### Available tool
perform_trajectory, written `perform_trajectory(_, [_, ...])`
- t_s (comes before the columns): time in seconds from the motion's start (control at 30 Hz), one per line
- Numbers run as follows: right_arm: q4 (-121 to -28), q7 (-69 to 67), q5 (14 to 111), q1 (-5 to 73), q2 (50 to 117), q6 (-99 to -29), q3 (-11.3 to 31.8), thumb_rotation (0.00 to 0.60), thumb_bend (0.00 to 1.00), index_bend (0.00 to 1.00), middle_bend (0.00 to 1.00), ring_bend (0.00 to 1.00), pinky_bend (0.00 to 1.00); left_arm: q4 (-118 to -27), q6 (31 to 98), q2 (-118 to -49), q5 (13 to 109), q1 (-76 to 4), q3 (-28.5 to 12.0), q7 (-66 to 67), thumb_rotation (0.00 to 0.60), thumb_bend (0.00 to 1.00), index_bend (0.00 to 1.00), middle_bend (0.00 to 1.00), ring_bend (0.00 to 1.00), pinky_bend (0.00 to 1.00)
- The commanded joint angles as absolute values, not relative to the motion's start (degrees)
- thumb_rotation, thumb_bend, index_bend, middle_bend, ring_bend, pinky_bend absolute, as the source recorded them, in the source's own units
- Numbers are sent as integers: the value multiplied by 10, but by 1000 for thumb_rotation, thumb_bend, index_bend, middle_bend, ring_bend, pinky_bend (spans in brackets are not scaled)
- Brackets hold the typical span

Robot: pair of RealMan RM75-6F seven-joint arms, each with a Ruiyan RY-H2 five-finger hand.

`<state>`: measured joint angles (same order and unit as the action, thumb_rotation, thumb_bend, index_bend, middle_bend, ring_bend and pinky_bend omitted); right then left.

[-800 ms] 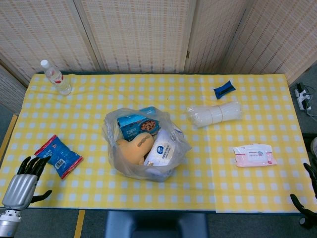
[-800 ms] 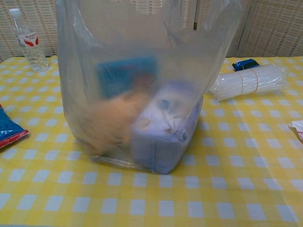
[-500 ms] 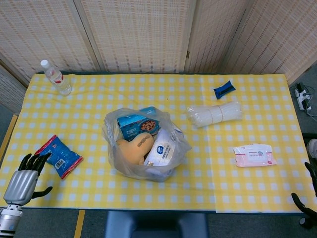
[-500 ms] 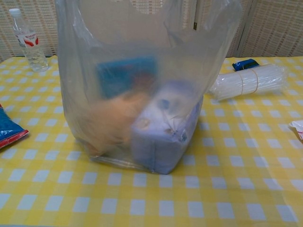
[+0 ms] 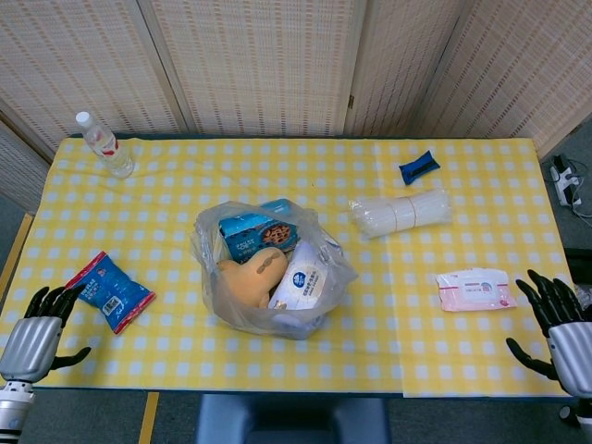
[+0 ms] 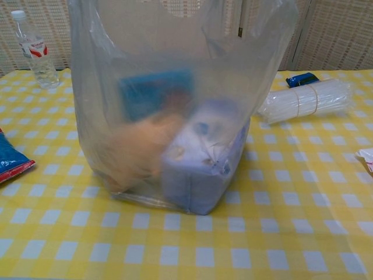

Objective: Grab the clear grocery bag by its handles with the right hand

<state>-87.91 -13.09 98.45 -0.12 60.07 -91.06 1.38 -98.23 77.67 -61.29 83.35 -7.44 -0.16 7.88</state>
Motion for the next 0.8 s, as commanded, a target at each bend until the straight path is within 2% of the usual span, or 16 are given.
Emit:
perform_trajectory(0.03, [-904, -239, 1016, 61, 557, -855, 19, 600, 307, 0, 0, 0, 0, -990, 771, -608, 818, -72, 0, 87, 600, 193, 31, 182, 108, 8])
perform_trajectory(0.2, [-870, -406, 1084, 140, 537, -830, 11, 600, 306, 0, 0, 0, 0, -995, 777, -613, 798, -68, -6, 109, 600, 193, 33, 182, 107, 7])
perform_trajectory(0.43, [-824, -538, 1124, 212, 550, -832, 5, 600, 306, 0, 0, 0, 0, -994, 768, -619, 773, -71, -10, 130, 600, 193, 29, 182, 107, 9])
perform_trajectory(0.8, [-824, -615, 1124, 302, 556, -791, 3, 600, 292, 0, 0, 0, 0, -987, 750, -624, 743, -82, -21, 135, 600, 192, 9, 182, 110, 13])
